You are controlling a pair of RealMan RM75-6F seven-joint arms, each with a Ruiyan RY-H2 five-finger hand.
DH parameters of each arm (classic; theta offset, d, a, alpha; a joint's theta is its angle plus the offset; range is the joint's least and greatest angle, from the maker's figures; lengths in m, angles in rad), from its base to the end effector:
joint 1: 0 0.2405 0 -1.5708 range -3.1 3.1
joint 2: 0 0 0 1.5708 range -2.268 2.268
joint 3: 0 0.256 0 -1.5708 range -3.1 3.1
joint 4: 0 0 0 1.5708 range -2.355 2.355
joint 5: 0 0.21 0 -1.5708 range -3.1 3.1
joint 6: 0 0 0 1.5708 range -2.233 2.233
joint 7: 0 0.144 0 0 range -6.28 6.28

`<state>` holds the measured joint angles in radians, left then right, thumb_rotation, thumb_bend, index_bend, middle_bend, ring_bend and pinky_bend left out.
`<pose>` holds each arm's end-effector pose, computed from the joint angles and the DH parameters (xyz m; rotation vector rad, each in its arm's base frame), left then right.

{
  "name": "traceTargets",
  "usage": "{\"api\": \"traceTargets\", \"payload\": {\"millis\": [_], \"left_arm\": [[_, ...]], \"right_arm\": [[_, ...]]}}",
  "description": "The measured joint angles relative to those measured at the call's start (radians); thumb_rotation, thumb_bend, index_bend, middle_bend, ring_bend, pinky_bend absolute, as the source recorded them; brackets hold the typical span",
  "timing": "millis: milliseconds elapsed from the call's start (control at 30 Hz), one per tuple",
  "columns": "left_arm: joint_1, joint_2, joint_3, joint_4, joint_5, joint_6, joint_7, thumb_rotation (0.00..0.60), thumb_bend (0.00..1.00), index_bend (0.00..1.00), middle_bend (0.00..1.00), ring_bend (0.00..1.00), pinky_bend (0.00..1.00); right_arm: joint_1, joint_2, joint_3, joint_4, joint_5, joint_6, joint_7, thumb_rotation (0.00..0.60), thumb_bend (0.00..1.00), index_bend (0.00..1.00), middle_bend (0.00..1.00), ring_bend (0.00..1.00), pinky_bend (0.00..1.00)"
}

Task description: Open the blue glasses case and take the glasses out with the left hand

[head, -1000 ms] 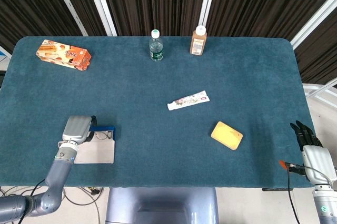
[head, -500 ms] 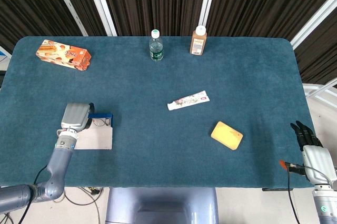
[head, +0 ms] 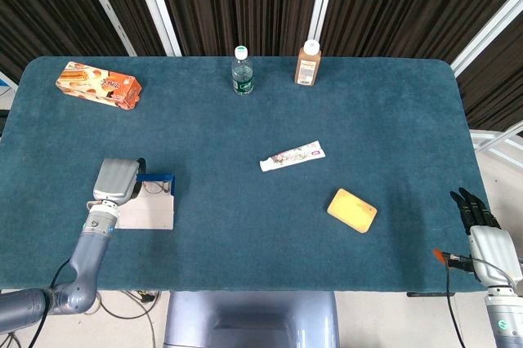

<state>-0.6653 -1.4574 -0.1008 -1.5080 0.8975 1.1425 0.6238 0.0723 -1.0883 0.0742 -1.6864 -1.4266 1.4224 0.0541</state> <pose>-0.2202 0.3361 0.0297 -1.6655 -0.8055 -0.5926 -0.3115 -0.1807 0.1605 1.3045 -1.0461 0.9175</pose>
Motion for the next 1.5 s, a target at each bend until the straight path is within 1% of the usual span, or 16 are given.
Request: {"api": "traceTargets", "payload": {"millis": [333,567,933,1267,1333,1433,1500], "left_arm": [[0.027,-0.005,0.052,0.038,0.159,0.037,-0.043,0.600,0.40,0.50,1.00,0.92,1.00],[0.042,-0.010,0.065,0.065,0.212,0.050,-0.062,0.600,0.40,0.50,1.00,0.92,1.00],[0.055,-0.021,0.052,0.082,0.216,0.038,-0.072,0.600,0.40,0.50,1.00,0.92,1.00],[0.057,-0.029,0.022,0.091,0.178,0.023,-0.060,0.600,0.40,0.48,1.00,0.92,1.00],[0.057,-0.030,0.015,0.096,0.166,0.018,-0.057,0.600,0.36,0.44,1.00,0.91,1.00],[0.055,-0.032,0.006,0.105,0.147,0.005,-0.050,0.600,0.24,0.33,1.00,0.89,1.00],[0.052,-0.034,0.000,0.112,0.133,-0.003,-0.042,0.600,0.17,0.29,1.00,0.88,1.00]], "right_arm": [[0.000,0.001,0.000,-0.001,0.001,-0.001,0.002,0.600,0.24,0.00,0.00,0.00,0.19],[0.000,0.001,0.000,-0.001,0.001,-0.001,0.003,0.600,0.24,0.00,0.00,0.00,0.19],[0.000,0.000,0.000,-0.001,0.002,-0.001,0.001,0.600,0.24,0.00,0.00,0.00,0.19],[0.000,0.001,0.000,-0.001,0.001,-0.002,0.002,0.600,0.24,0.00,0.00,0.00,0.19],[0.000,0.001,0.000,-0.001,0.001,-0.002,0.002,0.600,0.24,0.00,0.00,0.00,0.19],[0.000,0.001,0.000,-0.001,0.002,-0.003,0.002,0.600,0.24,0.00,0.00,0.00,0.19],[0.000,0.000,-0.001,-0.001,0.001,-0.002,0.001,0.600,0.24,0.00,0.00,0.00,0.19]]}}
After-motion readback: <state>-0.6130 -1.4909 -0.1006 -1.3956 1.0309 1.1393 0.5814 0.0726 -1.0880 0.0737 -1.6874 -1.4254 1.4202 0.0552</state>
